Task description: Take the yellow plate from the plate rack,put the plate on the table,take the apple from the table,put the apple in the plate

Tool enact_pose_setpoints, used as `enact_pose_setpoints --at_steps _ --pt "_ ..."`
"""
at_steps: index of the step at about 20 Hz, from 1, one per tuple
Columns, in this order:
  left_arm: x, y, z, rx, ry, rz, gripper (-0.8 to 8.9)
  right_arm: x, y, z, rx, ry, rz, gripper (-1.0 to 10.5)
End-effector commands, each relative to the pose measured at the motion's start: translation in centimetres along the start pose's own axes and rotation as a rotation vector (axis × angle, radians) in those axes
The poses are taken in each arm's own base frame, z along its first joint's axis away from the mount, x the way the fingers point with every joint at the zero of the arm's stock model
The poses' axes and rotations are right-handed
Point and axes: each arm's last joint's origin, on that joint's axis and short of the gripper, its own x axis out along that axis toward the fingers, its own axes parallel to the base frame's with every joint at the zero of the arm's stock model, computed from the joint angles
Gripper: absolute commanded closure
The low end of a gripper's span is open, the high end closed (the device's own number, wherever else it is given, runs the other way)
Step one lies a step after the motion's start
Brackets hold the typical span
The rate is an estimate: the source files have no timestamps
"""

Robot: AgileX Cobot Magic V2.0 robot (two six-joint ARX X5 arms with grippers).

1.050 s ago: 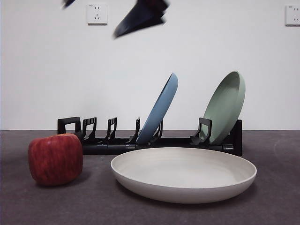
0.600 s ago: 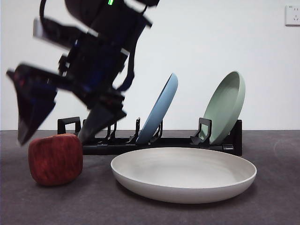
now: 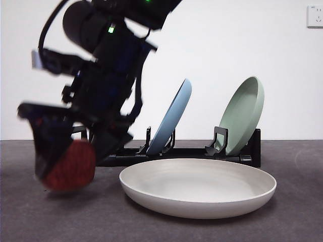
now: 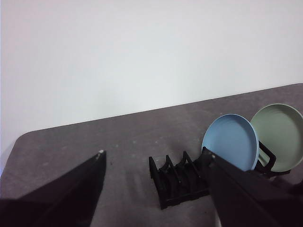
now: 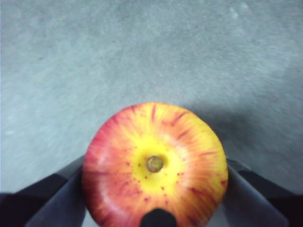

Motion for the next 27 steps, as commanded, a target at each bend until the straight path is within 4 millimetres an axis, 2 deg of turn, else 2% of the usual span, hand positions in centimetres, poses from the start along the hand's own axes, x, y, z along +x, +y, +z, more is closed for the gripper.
enact_pose_setpoints --at_steps 1,4,7,11,15,22,27 --pt "0.9 -0.2 0.0 0.003 0.027 0.005 4.71 -4.0 0.0 1.2 -0.007 -0.076 -0.023 9.6" --pt "2.4 -0.5 0.0 0.026 0.075 0.005 4.70 -8.3 -0.5 1.3 0.009 -0.081 -0.084 9.6" --pt "4.0 -0.9 0.0 0.037 0.124 0.003 4.71 -11.6 -1.8 0.5 0.050 -0.052 -0.114 9.6" --pt "5.3 -1.2 -0.1 0.047 0.166 0.003 4.70 -13.2 -4.0 -1.8 0.170 0.111 -0.170 9.6" --pt "5.4 -1.2 -0.1 0.048 0.169 0.003 4.71 -11.9 -5.4 -4.1 0.273 0.176 -0.184 9.6" --pt "5.4 -1.2 -0.2 0.048 0.174 0.004 4.71 -6.9 -4.9 -8.5 0.330 0.126 -0.191 9.6" --pt "5.4 -1.3 -0.1 0.048 0.175 0.003 4.70 -6.1 -4.8 -9.7 0.334 0.154 -0.192 9.6"
